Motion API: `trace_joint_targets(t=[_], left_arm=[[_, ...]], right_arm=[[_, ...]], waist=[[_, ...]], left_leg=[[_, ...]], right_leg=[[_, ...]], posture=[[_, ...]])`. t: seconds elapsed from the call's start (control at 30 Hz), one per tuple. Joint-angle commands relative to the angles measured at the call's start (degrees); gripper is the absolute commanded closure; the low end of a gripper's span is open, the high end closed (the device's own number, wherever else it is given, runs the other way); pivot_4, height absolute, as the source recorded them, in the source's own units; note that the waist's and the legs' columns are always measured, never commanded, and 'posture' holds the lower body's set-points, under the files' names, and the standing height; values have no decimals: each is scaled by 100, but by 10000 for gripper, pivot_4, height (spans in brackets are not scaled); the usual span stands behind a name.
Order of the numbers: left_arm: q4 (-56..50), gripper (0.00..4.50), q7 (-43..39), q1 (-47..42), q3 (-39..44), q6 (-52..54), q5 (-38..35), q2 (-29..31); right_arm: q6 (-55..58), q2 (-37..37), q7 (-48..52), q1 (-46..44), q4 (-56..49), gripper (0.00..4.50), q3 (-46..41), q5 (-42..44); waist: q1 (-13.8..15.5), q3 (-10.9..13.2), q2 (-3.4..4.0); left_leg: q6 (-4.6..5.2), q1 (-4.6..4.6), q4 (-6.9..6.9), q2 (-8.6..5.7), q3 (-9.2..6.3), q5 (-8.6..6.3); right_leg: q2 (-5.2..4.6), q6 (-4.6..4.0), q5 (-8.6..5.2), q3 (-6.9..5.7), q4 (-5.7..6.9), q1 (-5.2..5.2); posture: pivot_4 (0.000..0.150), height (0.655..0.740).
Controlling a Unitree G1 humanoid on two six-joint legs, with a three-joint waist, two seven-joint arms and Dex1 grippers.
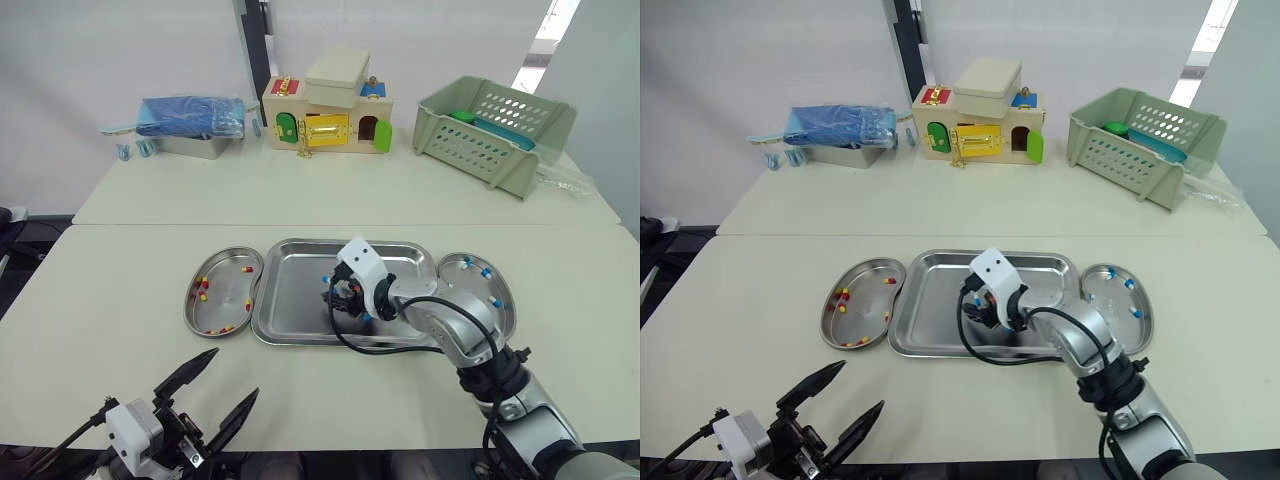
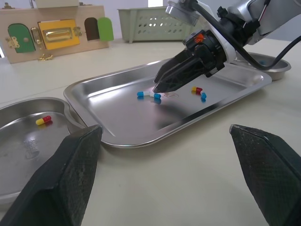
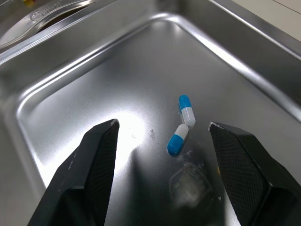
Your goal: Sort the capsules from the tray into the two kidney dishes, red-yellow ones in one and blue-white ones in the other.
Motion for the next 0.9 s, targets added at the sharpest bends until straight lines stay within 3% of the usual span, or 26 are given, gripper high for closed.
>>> trace_joint_targets(t=[0.03, 0.57, 0.67, 0.83, 0.9], left_arm=[[-178, 0, 76, 103, -60, -86, 0, -26], [-299, 0, 268, 154, -136, -56, 39, 6], [-310, 0, 300, 152, -125, -40, 44, 12], [-383, 0, 367, 161, -133, 2, 63, 7], [-401, 0, 391, 165, -144, 11, 65, 8]], right_arm=[[-173, 50, 47, 0, 4, 12830, 42, -110], [-222, 205, 174, -1, 366, 12830, 187, -369], [-223, 218, 192, 19, 388, 18420, 200, -429], [-274, 207, 193, 47, 469, 31870, 237, -507], [-295, 215, 184, 67, 505, 33887, 235, -534]], waist=[[0, 0, 0], [-2, 0, 1], [-2, 0, 1], [-2, 0, 1], [-3, -1, 1]], left_leg=[[0, 0, 0, 0, 0, 0], [0, 1, -1, 0, 0, 0], [0, 1, -1, 0, 1, 0], [0, 1, -1, 0, 1, 0], [0, 1, -1, 0, 1, 0]], right_leg=[[0, 0, 0, 0, 0, 0], [0, 0, 0, 1, 0, -1], [0, 0, 0, 1, 0, -1], [0, 0, 0, 1, 0, -1], [0, 0, 0, 1, 0, -1]], posture=[[1500, 7400], [1500, 7400], [1500, 7400], [1500, 7400], [1500, 7400]])
